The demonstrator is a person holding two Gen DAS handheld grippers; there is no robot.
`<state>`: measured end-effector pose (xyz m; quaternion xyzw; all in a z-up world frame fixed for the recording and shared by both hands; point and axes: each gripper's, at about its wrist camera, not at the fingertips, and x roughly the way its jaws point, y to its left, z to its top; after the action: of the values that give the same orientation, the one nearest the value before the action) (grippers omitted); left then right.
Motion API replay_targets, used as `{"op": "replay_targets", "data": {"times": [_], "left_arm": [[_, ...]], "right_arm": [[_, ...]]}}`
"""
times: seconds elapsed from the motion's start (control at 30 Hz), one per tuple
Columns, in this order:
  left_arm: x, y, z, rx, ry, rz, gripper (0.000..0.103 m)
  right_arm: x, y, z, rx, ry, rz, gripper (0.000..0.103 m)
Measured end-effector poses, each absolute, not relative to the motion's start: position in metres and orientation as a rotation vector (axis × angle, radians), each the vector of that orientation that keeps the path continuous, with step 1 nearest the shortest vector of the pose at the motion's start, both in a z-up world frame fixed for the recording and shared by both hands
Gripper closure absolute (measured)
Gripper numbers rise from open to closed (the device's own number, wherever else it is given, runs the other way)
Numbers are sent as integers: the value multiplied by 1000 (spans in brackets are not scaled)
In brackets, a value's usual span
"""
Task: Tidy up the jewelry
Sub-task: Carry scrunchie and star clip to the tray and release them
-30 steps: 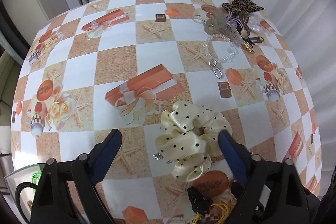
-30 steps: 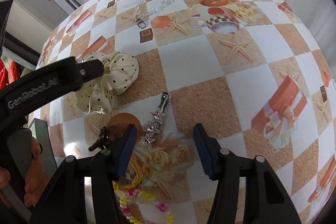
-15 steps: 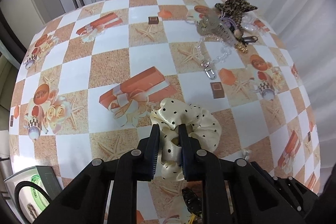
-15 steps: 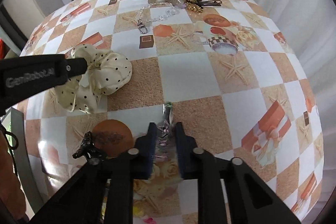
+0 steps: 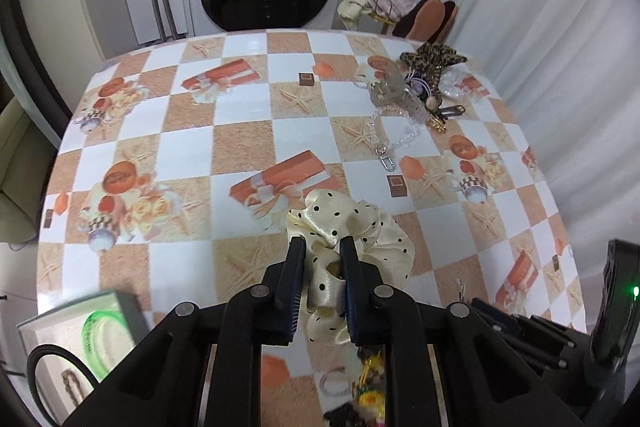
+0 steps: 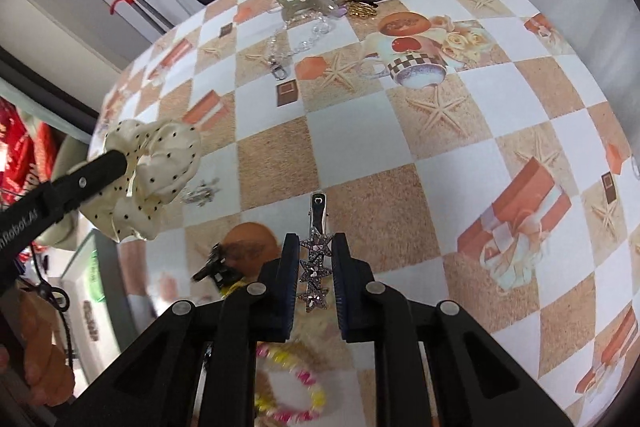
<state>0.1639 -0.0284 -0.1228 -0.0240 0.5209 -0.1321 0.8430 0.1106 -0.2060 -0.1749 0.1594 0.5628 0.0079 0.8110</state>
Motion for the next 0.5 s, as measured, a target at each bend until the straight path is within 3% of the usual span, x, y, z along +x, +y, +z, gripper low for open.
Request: {"op": "replay_targets", "data": {"times": [0.5], "left_arm": [[102, 41, -101, -132, 1100, -211, 80]], "right_arm": [[74, -188, -141, 346, 1217, 91, 86]]}}
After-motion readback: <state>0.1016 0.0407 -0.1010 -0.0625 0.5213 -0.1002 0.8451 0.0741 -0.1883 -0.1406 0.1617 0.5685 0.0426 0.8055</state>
